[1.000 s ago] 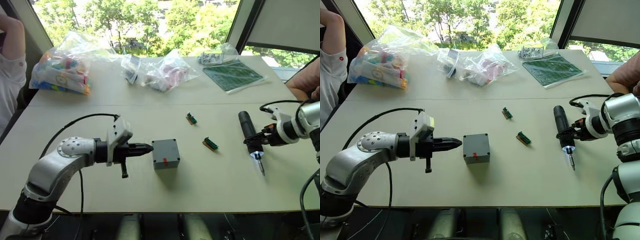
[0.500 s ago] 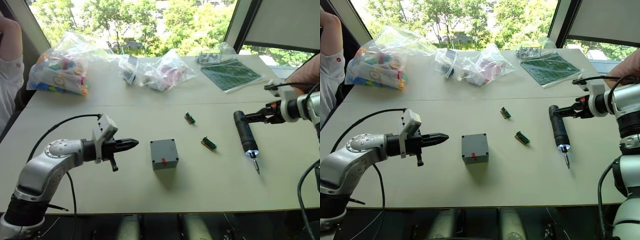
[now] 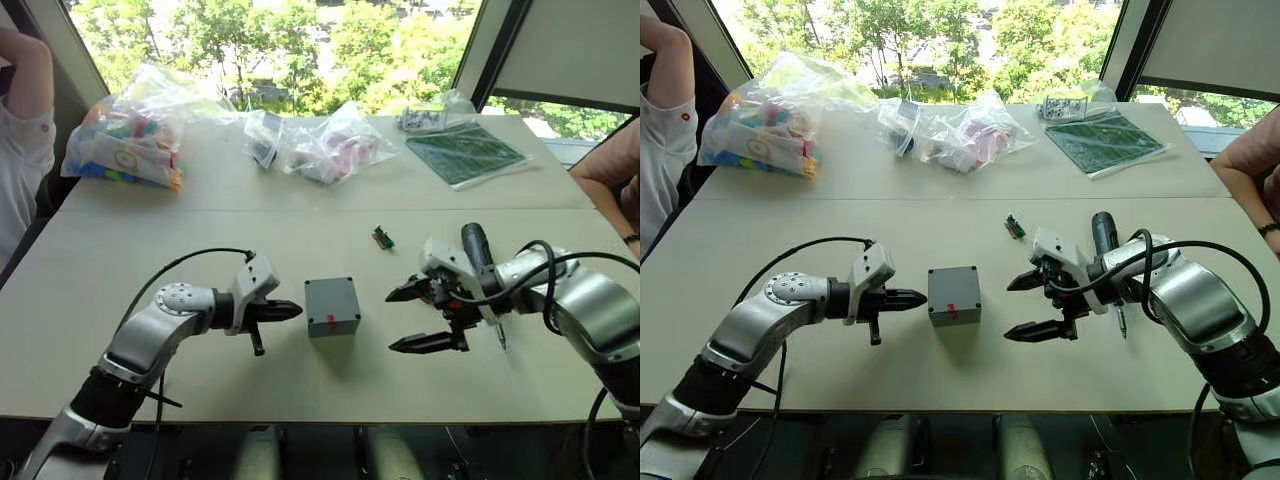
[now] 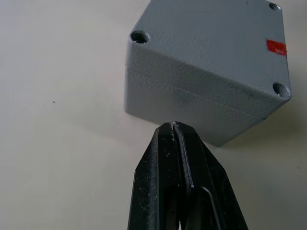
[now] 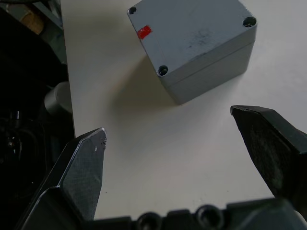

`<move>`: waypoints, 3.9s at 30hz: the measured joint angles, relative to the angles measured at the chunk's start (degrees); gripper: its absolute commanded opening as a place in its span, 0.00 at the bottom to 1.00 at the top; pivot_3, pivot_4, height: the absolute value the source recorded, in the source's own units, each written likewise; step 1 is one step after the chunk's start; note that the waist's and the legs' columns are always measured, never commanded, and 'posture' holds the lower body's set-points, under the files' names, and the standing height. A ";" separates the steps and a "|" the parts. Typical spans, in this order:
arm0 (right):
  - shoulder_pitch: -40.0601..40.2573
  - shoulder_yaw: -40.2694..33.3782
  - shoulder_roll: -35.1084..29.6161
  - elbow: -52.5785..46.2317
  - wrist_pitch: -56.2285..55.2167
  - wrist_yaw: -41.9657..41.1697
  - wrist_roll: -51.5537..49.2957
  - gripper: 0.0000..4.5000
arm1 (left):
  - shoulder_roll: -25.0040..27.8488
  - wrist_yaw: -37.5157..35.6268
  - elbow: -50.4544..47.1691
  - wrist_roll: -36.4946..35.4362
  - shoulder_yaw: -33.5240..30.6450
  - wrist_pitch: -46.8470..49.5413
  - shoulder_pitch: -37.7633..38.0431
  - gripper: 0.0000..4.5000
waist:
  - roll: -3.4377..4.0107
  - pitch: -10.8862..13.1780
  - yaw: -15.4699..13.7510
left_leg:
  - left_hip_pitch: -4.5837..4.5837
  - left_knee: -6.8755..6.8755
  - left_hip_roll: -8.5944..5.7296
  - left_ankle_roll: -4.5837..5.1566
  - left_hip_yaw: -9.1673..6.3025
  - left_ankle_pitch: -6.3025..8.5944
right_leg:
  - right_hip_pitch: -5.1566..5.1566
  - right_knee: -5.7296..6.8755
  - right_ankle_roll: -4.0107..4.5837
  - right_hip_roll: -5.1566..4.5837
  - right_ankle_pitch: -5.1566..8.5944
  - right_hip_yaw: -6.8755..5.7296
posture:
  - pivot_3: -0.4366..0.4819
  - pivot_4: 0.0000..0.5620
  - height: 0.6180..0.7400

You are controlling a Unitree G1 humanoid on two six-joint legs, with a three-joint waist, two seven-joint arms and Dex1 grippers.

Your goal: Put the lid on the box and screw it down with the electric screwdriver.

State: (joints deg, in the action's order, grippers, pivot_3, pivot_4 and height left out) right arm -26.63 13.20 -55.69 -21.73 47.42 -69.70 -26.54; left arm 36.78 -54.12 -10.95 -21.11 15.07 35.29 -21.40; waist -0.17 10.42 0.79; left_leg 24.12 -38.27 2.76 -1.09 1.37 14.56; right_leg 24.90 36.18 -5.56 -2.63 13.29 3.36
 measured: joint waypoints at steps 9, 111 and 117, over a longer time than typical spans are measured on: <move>-0.49 5.92 6.08 1.41 -1.14 5.49 5.40 1.00 | -5.14 -2.04 10.71 6.46 3.58 -7.02 -7.00 0.00 | -0.06 -0.02 -0.14 | -0.17 0.04 0.00 -0.06 -0.02 -0.04 | -0.19 -0.01 0.00 0.03 0.00 -0.01 | 0.48 0.27 1.00; 8.01 -13.87 15.97 15.96 -6.89 26.13 6.63 0.26 | 0.96 0.68 -9.48 -14.61 -13.58 15.32 -3.73 0.00 | -0.45 0.03 0.26 | -0.35 0.13 0.06 -0.10 -0.05 -0.06 | -0.32 0.00 -0.03 0.07 0.01 -0.01 | 0.48 0.27 1.00; 7.92 -13.79 16.43 16.94 -7.98 26.42 7.28 0.01 | 1.09 0.81 -9.49 -14.61 -13.59 15.31 -3.38 0.00 | -0.45 0.03 0.24 | -0.35 0.13 0.06 -0.10 -0.04 -0.06 | -0.32 0.00 -0.03 0.07 0.01 -0.01 | 0.48 0.27 1.00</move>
State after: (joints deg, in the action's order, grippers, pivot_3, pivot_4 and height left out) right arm -18.70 -0.59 -39.26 -4.78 39.44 -43.28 -19.26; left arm 37.87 -53.31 -20.44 -35.72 1.48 50.60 -24.77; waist -0.63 10.45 1.04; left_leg 23.78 -38.15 2.82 -1.19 1.33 14.50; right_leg 24.58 36.19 -5.59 -2.56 13.30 3.35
